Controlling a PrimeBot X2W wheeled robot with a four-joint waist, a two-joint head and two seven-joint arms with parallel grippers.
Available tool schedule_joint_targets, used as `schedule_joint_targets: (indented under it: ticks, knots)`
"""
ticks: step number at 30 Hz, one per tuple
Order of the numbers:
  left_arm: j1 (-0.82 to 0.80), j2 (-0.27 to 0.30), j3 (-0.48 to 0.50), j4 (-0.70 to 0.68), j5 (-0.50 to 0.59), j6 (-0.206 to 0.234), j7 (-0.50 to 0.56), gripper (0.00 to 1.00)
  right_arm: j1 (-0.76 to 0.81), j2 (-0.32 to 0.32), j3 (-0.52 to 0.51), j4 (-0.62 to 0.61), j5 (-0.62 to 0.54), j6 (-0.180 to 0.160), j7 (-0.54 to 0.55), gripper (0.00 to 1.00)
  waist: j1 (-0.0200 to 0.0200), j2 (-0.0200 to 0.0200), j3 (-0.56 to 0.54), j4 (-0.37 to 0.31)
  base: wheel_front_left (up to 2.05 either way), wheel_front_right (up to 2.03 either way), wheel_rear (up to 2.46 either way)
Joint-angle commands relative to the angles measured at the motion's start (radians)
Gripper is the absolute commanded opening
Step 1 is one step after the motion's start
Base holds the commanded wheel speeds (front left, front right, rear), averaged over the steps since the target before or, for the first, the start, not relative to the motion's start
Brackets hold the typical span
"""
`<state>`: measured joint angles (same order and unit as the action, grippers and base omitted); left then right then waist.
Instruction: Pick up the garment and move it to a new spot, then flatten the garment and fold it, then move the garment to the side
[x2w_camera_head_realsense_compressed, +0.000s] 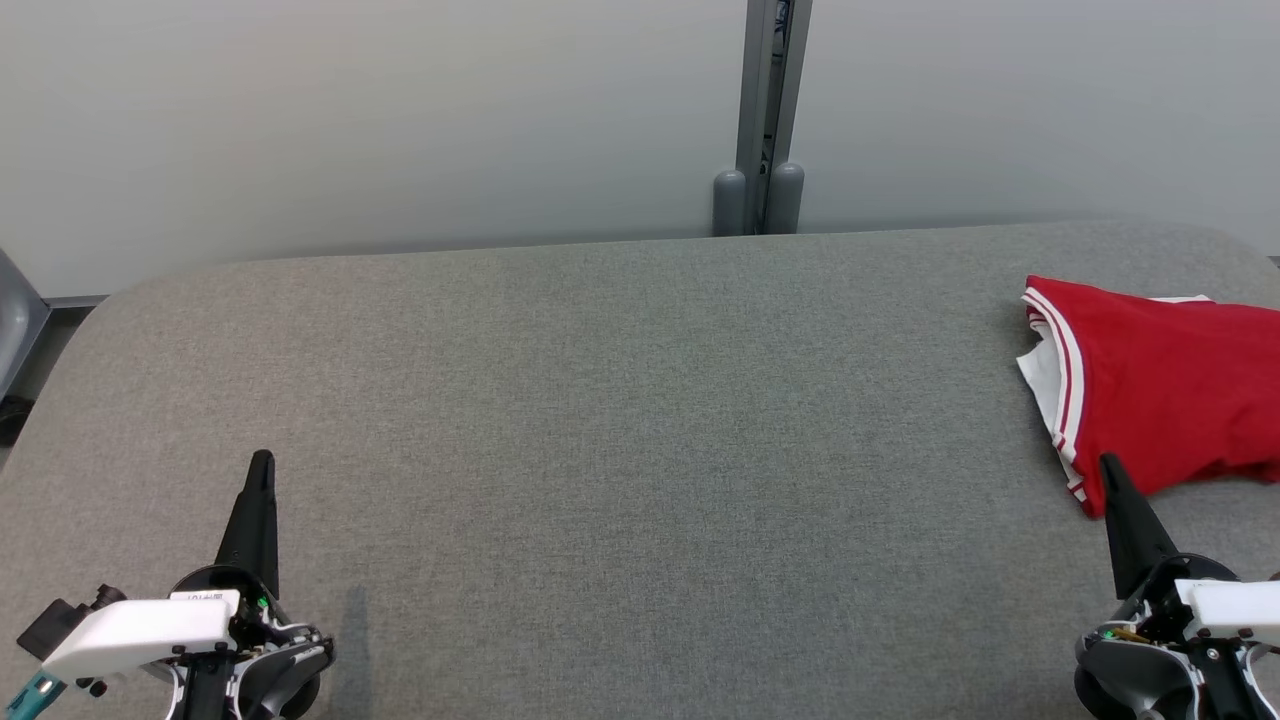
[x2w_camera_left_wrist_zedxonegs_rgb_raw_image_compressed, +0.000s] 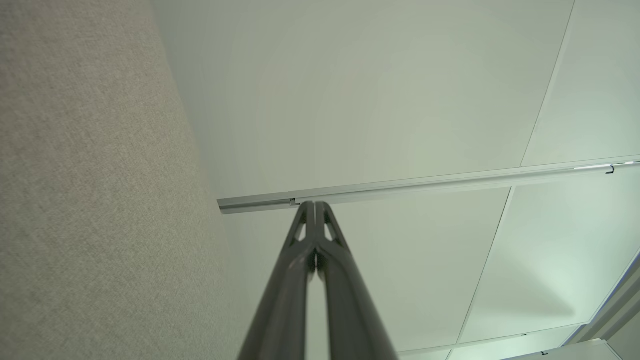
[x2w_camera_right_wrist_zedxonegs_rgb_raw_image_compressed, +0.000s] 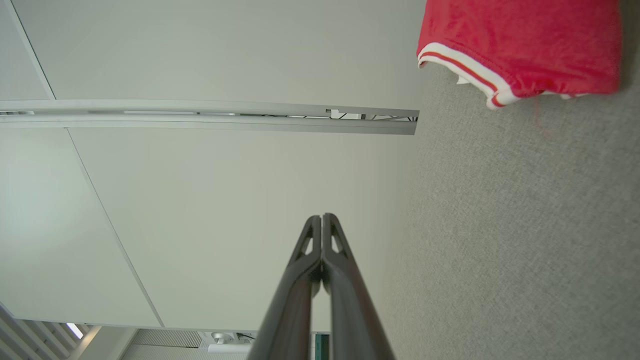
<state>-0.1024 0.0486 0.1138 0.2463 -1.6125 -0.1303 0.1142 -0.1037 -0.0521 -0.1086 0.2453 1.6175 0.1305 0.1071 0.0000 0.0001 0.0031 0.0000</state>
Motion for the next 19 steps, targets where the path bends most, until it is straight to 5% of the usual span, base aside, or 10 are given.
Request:
schedule_joint_targets:
  ticks: [1, 19]
  knots:
    - [-0.012, 0.004, 0.004, -0.003, -0.001, -0.004, 0.003, 0.00, -0.008, -0.005, -0.002, -0.002, -0.001, 0.000, 0.008, 0.00, 0.0000, -0.0001, 0.000, 0.000, 0.00, 0.00, 0.00]
    - [-0.012, 0.004, 0.005, -0.003, 0.000, -0.004, 0.004, 0.00, -0.008, -0.003, -0.003, -0.002, -0.003, 0.000, 0.006, 0.00, 0.0000, -0.0001, 0.000, 0.000, 0.00, 0.00, 0.00]
